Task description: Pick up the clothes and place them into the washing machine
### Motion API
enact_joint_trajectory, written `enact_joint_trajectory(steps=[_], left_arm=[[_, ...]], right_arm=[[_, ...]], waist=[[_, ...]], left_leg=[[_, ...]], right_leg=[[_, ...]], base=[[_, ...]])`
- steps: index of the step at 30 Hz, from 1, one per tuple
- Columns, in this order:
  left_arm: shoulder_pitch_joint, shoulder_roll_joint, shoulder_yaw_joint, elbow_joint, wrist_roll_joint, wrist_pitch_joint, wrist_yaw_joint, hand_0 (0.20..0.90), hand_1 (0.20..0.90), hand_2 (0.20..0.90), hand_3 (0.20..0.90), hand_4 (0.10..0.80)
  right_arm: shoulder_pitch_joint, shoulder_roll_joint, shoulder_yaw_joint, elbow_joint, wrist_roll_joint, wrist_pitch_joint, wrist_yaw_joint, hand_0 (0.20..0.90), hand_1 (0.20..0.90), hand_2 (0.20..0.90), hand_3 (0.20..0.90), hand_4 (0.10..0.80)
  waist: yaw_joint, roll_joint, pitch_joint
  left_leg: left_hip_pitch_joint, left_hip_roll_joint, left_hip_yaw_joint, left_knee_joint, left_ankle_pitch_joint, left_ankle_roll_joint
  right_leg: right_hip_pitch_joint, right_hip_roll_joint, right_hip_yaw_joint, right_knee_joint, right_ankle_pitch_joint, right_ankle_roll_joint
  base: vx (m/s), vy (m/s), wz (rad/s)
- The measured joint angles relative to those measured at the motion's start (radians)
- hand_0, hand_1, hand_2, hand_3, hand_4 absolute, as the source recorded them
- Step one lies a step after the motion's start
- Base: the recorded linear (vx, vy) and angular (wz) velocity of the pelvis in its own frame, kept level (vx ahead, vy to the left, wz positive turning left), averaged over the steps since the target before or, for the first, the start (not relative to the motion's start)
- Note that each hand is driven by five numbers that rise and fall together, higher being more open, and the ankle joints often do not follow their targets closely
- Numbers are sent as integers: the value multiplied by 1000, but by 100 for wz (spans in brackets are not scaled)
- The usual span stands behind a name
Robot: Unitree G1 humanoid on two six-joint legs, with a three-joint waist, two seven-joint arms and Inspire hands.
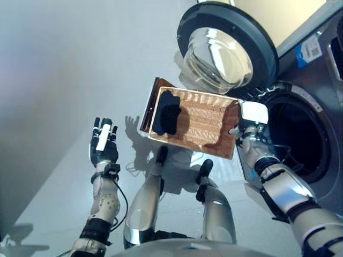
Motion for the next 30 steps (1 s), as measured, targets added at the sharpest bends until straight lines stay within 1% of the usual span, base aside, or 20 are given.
enact_joint_trajectory(steps=[4,7,10,13,15,20,23,24,25,26,27,28,30], left_arm=[[5,0,0,0,-1,6,-3,900,900,900,900,800],[14,-1,-1,0,-1,7,-3,900,900,900,900,800],[20,0,-1,0,-1,7,-4,900,900,900,900,800],[29,0,0,0,-1,8,-4,900,900,900,900,800],[34,0,2,0,-1,8,-4,900,900,900,900,800],[36,-1,2,6,-1,8,-4,900,900,900,900,800],[22,-2,7,61,1,9,-4,900,900,900,900,800],[19,-2,10,93,2,9,-4,900,900,900,900,800],[17,-3,12,112,2,10,-4,900,900,900,900,800],[15,-3,13,148,3,13,-3,900,900,900,900,800],[16,-3,21,200,23,14,-5,900,900,900,900,800],[12,-2,23,226,34,15,-6,900,900,900,900,800],[8,-6,44,319,59,33,2,900,900,900,900,800]], right_arm=[[6,-15,-32,19,3,-3,1,900,900,900,900,800],[12,-25,-81,33,38,-7,0,900,900,900,900,800],[14,-56,-118,57,83,-6,0,900,900,900,900,800],[17,-99,-128,65,119,-2,-1,900,900,900,900,800],[18,-109,-124,59,122,-9,0,900,900,900,900,800],[46,-97,-117,28,120,-23,2,900,900,900,900,800],[55,-83,-96,-4,111,-21,0,900,900,900,900,800],[54,-79,-66,-18,93,-18,1,900,900,900,900,800],[55,-73,-64,-19,86,-19,2,900,900,900,900,800],[64,-62,-53,-19,68,-20,3,900,900,900,900,800],[71,-41,-27,-18,45,-14,5,900,900,900,900,800],[73,-33,-24,-19,34,-15,5,900,900,900,900,800],[85,9,13,-22,-4,-23,9,900,900,900,900,800]], waist=[[-19,-3,-11],[-30,-6,-24],[-28,-6,-29],[-37,-6,-31],[-44,-6,-31],[-51,-5,-32],[-57,-7,-43],[-57,-13,-56],[-58,-14,-60],[-62,-16,-65],[-69,-19,-77],[-74,-20,-80],[-79,-30,-116]], left_leg=[[1,-2,3,-2,-1,2],[1,-2,6,-11,1,4],[2,-1,14,-17,2,4],[5,-1,18,-23,5,9],[12,-1,19,-32,7,10],[55,1,25,-53,9,12],[90,3,29,-71,5,8],[101,4,33,-80,5,9],[108,4,36,-85,6,9],[129,6,36,-90,7,12],[147,8,36,-100,7,12],[156,8,36,-104,7,12],[174,13,36,-118,4,9]], right_leg=[[1,-2,3,-3,1,3],[-1,-1,5,-12,3,7],[-2,0,6,-15,5,5],[-2,1,6,-17,5,5],[1,2,6,-18,5,5],[46,8,6,-50,10,11],[88,12,11,-85,16,20],[91,13,16,-89,17,21],[97,14,18,-93,21,19],[126,17,17,-118,33,16],[152,19,16,-138,38,18],[161,21,15,-145,39,19],[188,26,12,-177,42,20]], base=[[17,-42,-3],[1,-38,-3],[-4,-32,-1],[-9,-39,0],[2,-18,-2],[20,-24,-3],[42,-8,-7],[31,-3,-11],[52,3,-12],[53,4,-4],[53,4,-1],[0,0,0],[53,15,1]])
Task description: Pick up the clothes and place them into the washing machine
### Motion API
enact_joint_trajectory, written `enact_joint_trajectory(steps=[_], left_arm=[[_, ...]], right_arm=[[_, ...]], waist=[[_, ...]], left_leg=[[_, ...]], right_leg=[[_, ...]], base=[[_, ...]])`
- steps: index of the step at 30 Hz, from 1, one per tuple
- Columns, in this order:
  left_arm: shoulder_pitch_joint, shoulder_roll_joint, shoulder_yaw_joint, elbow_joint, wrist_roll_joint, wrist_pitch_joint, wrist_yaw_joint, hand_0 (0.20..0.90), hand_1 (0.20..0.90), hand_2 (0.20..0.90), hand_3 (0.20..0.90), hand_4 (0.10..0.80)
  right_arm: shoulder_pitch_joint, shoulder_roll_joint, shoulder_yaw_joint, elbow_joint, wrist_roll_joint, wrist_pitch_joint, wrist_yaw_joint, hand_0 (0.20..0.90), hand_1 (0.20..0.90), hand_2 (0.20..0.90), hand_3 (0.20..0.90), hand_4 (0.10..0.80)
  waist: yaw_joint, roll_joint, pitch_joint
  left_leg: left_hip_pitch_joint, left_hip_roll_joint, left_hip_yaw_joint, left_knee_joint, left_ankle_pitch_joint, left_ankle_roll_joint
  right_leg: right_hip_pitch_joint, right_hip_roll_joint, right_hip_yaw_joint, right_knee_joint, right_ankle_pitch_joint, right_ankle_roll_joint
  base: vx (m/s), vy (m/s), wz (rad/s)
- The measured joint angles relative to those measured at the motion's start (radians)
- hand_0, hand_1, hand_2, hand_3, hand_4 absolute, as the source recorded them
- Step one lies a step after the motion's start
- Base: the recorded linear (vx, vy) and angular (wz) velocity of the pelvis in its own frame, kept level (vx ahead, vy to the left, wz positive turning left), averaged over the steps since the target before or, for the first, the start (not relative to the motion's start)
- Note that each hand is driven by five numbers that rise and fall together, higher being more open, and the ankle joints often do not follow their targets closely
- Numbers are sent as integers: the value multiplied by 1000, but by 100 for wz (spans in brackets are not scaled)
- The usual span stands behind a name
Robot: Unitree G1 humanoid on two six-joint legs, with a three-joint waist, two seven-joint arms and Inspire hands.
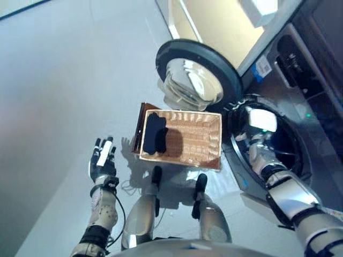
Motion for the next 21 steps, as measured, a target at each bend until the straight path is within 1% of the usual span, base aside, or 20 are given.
enact_joint_trajectory(steps=[2,3,4,6,7,8,10,11,12,14,15,19,21], left_arm=[[-25,1,17,125,57,5,0,900,900,900,900,800],[-24,-2,31,164,62,22,13,900,900,900,900,800],[-23,-3,38,189,84,22,11,900,900,900,900,800],[-13,-2,61,268,143,28,24,900,900,900,900,800],[-8,-2,67,284,155,28,24,900,900,900,900,800],[-23,1,98,384,203,34,21,900,900,900,900,800],[-23,3,135,454,219,56,33,900,900,900,900,800],[1,4,159,465,224,63,34,900,900,900,900,800],[4,7,186,504,249,66,31,900,900,900,900,800],[17,9,214,536,263,70,38,900,900,900,900,800],[28,9,235,549,279,76,43,900,900,900,900,800],[71,10,250,549,294,84,50,900,900,900,900,800],[72,10,246,544,297,84,50,900,900,900,900,800]], right_arm=[[6,45,6,0,-8,2,14,900,900,900,900,800],[8,74,23,0,-19,-1,16,900,900,900,900,800],[9,87,31,0,-29,-1,17,900,900,900,900,800],[25,142,39,-11,-42,-2,33,900,900,900,900,800],[30,152,40,-12,-46,-2,35,900,900,900,900,800],[39,182,40,-13,-55,-2,46,900,900,900,900,800],[54,211,52,-15,-66,-5,58,900,900,900,900,800],[63,224,64,-15,-75,-7,58,900,900,900,900,800],[76,234,67,-16,-75,-13,61,900,900,900,900,800],[97,248,69,-16,-75,-22,63,900,900,900,900,800],[118,259,66,-15,-75,-22,71,900,900,900,900,800],[159,282,70,-8,-74,-23,84,900,900,900,900,800],[170,292,70,22,-75,-23,97,900,900,900,900,800]], waist=[[-1,-8,-34],[1,-12,-38],[2,-13,-40],[2,-22,-73],[4,-23,-82],[5,-25,-88],[6,-33,-115],[7,-39,-125],[9,-44,-138],[20,-51,-155],[29,-58,-179],[45,-64,-213],[56,-66,-222]], left_leg=[[7,3,0,-7,2,-1],[29,4,0,-11,0,-2],[40,4,0,-16,-1,-4],[56,4,6,-29,-4,-7],[59,4,5,-35,-4,-8],[84,2,6,-42,-4,-7],[95,1,12,-42,-14,-4],[102,0,13,-43,-16,-3],[111,0,12,-43,-19,-3],[126,0,12,-43,-24,-3],[127,0,13,-43,-26,-3],[139,-1,1,-43,-27,-3],[138,-1,-22,-43,-25,-6]], right_leg=[[20,8,-4,-31,16,-5],[48,8,-6,-48,20,-7],[59,9,-7,-54,20,-7],[75,9,-7,-74,22,-4],[79,10,-7,-79,23,-3],[106,10,-6,-88,25,-1],[113,6,-5,-88,23,-3],[121,5,-4,-88,23,-3],[129,5,-4,-88,22,-3],[144,4,-4,-88,19,-4],[145,4,-5,-88,15,-4],[163,4,-14,-88,12,-4],[179,4,-43,-88,4,-2]], base=[[54,22,4],[36,19,1],[65,29,-2],[76,24,-5],[73,28,-1],[69,15,1],[94,29,-5],[96,37,-3],[110,25,1],[115,23,-1],[87,17,-1],[46,3,8],[7,-18,28]])
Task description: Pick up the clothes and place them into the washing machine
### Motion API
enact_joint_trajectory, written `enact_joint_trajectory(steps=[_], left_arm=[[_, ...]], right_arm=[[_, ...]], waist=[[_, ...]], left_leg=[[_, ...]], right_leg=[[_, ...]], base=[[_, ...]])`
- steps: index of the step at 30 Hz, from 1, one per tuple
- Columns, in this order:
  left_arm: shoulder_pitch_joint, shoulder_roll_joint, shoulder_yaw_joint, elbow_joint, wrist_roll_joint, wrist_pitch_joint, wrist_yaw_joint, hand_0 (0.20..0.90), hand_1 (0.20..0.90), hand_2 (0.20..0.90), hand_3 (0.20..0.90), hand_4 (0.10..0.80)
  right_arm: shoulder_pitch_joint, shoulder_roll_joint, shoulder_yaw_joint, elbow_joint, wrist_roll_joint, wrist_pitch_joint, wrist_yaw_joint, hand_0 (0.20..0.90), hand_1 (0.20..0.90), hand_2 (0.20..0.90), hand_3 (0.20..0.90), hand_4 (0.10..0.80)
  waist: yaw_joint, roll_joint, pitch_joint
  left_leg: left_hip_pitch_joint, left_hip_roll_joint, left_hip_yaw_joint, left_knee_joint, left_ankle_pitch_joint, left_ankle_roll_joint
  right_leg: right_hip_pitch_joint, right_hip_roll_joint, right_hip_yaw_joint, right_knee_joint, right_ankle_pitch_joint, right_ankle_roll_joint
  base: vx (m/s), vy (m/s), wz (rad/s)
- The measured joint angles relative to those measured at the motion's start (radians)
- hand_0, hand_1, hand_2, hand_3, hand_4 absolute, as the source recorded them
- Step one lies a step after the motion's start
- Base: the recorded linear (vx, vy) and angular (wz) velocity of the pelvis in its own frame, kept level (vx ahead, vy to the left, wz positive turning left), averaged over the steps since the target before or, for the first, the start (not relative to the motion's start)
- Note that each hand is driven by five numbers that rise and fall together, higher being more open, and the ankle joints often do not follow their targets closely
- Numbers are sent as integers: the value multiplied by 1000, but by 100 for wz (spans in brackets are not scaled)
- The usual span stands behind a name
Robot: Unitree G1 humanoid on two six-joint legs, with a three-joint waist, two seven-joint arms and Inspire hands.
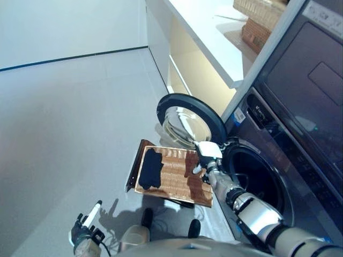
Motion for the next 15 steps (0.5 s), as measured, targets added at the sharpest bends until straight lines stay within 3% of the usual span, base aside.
enact_joint_trajectory(steps=[6,15], left_arm=[[2,3,-20,-12,15,0,-7,900,900,900,900,800],[-18,26,-150,-112,-7,-2,-30,900,900,900,900,800]], right_arm=[[20,18,17,33,-31,1,8,900,900,900,900,800],[18,32,79,31,-82,-2,27,900,900,900,900,800]], waist=[[35,-8,-18],[117,-13,-7]], left_leg=[[-39,1,-53,11,8,-11],[-126,-7,-149,30,38,-33]], right_leg=[[12,1,-79,0,-25,6],[-20,9,-181,8,-33,2]], base=[[-33,-14,41],[-61,-22,35]])
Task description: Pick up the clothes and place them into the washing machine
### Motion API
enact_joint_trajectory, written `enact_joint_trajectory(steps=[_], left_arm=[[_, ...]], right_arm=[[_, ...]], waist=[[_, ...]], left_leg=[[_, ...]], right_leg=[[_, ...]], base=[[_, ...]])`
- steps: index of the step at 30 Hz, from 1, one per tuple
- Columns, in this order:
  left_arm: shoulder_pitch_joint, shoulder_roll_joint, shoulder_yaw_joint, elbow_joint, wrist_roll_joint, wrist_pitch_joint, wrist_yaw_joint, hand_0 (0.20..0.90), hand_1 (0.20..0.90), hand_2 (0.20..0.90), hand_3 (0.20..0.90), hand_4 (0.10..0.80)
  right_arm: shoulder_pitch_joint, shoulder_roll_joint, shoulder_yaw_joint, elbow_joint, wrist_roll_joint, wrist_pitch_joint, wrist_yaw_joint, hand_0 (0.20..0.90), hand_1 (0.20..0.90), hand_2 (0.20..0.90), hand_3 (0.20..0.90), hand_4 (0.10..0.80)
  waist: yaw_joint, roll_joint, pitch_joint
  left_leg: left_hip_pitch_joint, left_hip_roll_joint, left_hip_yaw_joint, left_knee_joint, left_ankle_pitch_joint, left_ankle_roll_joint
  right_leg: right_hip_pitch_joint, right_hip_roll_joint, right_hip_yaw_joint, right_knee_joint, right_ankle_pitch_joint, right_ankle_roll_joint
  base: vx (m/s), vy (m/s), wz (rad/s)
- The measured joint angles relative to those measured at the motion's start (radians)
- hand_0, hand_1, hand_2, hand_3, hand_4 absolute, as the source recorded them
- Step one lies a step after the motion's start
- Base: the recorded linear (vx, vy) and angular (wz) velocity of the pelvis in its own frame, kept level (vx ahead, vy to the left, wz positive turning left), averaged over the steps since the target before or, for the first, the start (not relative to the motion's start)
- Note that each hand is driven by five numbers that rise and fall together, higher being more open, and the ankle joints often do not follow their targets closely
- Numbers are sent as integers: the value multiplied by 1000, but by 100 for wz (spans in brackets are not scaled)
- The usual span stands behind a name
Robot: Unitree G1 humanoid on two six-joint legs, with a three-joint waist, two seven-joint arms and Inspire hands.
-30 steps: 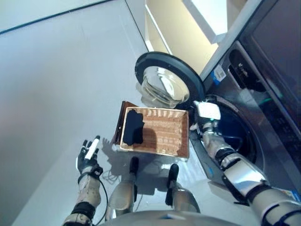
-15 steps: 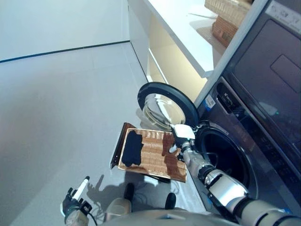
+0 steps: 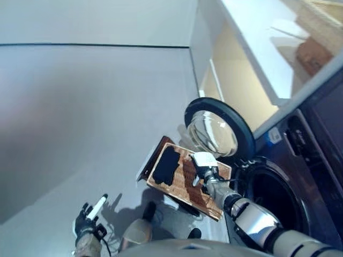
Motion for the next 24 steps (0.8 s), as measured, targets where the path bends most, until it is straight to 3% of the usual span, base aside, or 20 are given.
enact_joint_trajectory(steps=[8,15,24], left_arm=[[-58,17,-20,-46,-2,-1,-15,900,900,900,900,800],[-92,28,-22,-57,-14,-1,-19,900,900,900,900,800],[-101,45,-87,-229,-55,-10,-21,900,900,900,900,800]], right_arm=[[-60,10,7,2,-17,4,-1,900,900,900,900,800],[-124,17,9,8,-17,5,-3,900,900,900,900,800],[-208,8,6,10,-14,9,-22,900,900,900,900,800]], waist=[[58,-39,108],[82,-45,147],[134,-43,221]], left_leg=[[-52,-10,-49,12,4,-6],[-70,-17,-84,13,6,-9],[-101,-25,-126,32,1,-16]], right_leg=[[-20,-1,-51,4,-13,1],[-18,4,-88,1,-13,-2],[-43,0,-117,58,-59,-2]], base=[[-41,-18,19],[-8,-5,17],[-6,-19,14]])
